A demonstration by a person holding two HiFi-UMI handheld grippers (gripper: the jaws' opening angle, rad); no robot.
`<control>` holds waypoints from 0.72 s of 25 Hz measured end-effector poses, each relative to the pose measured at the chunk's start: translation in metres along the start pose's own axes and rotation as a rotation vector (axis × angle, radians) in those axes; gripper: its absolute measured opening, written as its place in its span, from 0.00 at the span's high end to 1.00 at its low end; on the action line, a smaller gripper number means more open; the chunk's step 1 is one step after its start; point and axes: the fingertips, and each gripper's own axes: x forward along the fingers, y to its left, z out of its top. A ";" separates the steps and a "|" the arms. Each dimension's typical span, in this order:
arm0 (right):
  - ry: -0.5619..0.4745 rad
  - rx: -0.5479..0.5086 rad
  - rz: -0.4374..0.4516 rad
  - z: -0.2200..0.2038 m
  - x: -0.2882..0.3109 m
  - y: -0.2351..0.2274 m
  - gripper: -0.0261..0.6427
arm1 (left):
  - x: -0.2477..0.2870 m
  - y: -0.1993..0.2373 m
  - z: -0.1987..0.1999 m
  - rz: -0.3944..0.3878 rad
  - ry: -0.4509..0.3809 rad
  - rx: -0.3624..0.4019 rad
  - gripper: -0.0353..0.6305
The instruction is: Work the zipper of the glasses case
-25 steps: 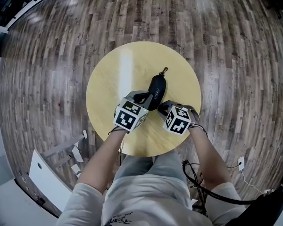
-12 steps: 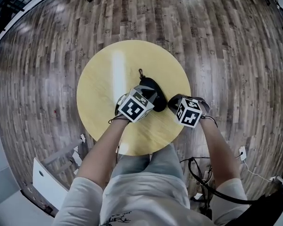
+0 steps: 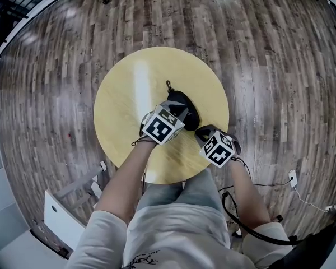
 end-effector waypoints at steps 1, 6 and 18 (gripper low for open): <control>-0.017 0.060 -0.023 0.003 0.002 0.002 0.96 | 0.000 0.000 -0.001 0.000 0.000 -0.007 0.94; -0.098 0.306 -0.144 0.016 0.012 0.008 0.96 | -0.001 0.000 0.002 0.001 -0.010 -0.012 0.94; -0.186 0.506 -0.246 0.013 0.023 0.009 0.96 | -0.003 0.001 0.000 -0.005 -0.044 -0.032 0.94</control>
